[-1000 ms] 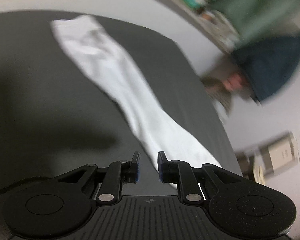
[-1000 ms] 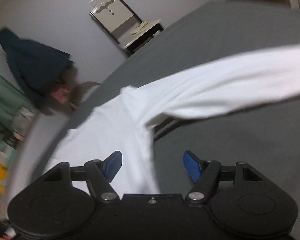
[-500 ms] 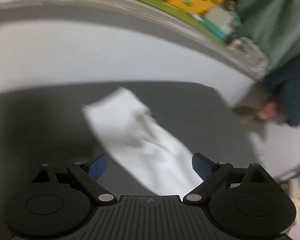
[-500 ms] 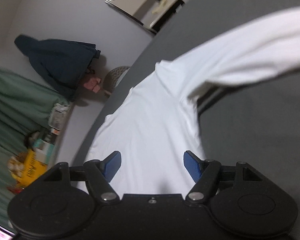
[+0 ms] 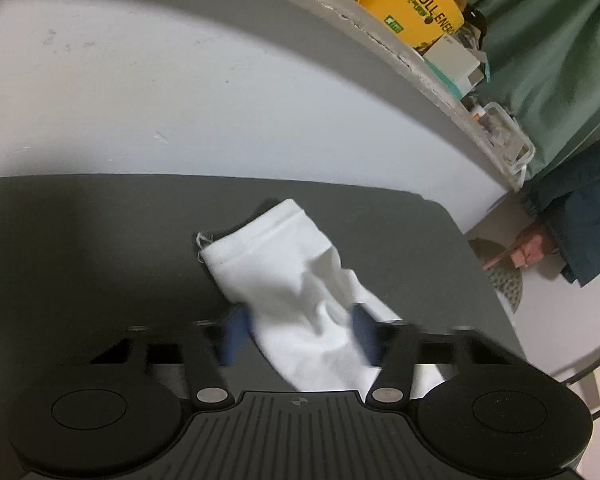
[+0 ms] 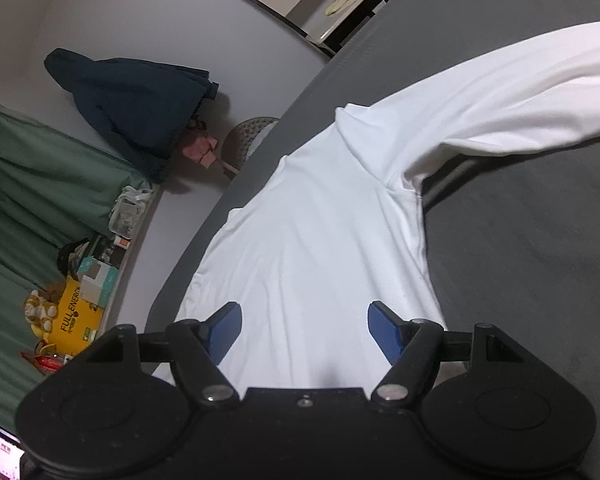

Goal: Fold clothes
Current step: 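Grasp the white sleeve cuff with the left gripper, then fold the held sleeve across the shirt body with the left gripper and release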

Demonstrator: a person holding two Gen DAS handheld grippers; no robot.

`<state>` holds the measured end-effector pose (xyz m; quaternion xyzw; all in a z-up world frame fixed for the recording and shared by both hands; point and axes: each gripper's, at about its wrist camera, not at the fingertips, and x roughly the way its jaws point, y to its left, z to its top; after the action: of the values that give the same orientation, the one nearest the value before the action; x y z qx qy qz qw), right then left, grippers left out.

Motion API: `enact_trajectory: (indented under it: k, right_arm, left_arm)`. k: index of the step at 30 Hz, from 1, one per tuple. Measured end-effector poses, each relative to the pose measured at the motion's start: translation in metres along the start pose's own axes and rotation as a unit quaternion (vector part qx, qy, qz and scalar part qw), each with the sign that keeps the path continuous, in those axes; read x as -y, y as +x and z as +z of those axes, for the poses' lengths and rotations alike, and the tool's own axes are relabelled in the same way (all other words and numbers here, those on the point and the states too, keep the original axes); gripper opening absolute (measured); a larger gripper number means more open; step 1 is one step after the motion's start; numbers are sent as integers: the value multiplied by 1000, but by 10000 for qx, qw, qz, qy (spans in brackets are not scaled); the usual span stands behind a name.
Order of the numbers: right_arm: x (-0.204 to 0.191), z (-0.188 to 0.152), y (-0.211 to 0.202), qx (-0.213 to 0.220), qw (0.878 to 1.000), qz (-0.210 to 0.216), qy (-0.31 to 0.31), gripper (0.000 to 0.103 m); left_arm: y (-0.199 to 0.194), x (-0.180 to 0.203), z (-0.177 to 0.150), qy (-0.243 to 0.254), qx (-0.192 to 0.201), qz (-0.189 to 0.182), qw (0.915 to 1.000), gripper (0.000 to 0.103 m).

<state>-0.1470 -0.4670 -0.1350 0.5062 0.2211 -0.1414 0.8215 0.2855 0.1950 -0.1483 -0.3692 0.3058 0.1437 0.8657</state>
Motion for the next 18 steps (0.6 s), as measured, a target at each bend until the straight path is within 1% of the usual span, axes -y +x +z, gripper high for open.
enact_trajectory:
  k: [1, 2, 3, 4, 5, 7, 8, 9, 10, 12, 13, 14, 15, 16, 17, 18]
  right_arm:
    - [0, 0, 0, -6, 10000, -1, 7, 69]
    - [0, 0, 1, -12, 10000, -3, 13, 69]
    - [0, 0, 1, -18, 10000, -4, 19, 69]
    - [0, 0, 2, -24, 10000, -5, 26, 69]
    - [0, 0, 2, -30, 10000, -6, 32, 69]
    - [-2, 0, 3, -16, 10000, 3, -13, 69]
    - [-2, 0, 2, -12, 10000, 0, -28, 69]
    - [-2, 0, 2, -7, 10000, -3, -43, 69]
    - [-2, 0, 2, -7, 10000, 0, -34, 69]
    - [-1, 0, 1, -8, 10000, 11, -17, 69]
    - [0, 0, 1, -8, 10000, 20, -9, 69]
    - [-2, -1, 1, -8, 10000, 29, -12, 69]
    - [-2, -1, 0, -15, 10000, 41, -32, 69]
    - [-3, -1, 0, -22, 10000, 54, -52, 69]
    - [-4, -2, -1, -29, 9999, 67, -72, 69]
    - [-5, -2, -1, -38, 9999, 79, -97, 69]
  left_arm:
    - [4, -1, 1, -67, -37, 38, 10000, 36]
    - [7, -2, 2, -104, -37, 76, 9999, 25]
    - [8, -3, 2, -139, -16, 125, 9998, 16]
    - [6, -5, 2, -169, 74, 208, 9996, 12]
    - [2, -7, 2, -207, 183, 276, 9992, 2]
    - [-5, -9, 1, -265, 394, 399, 9981, 2]
    - [-10, -9, 0, -215, 483, 404, 9978, 2]
    - [-17, -5, 0, -105, 609, 360, 9974, 2]
    - [-25, 0, 0, 60, 784, 230, 9966, 2]
    - [-44, 20, -2, 573, 1105, -191, 9920, 2]
    - [-55, 32, -4, 862, 1242, -458, 9874, 2]
    - [-67, 45, -7, 1099, 1312, -806, 9819, 2]
    - [-80, 59, -10, 1334, 1371, -1167, 9746, 2]
    - [-95, 76, -15, 1553, 1393, -1568, 9653, 2]
    - [-110, 91, -21, 1725, 1378, -1965, 9553, 2]
    - [-127, 107, -28, 1925, 1329, -2408, 9420, 2]
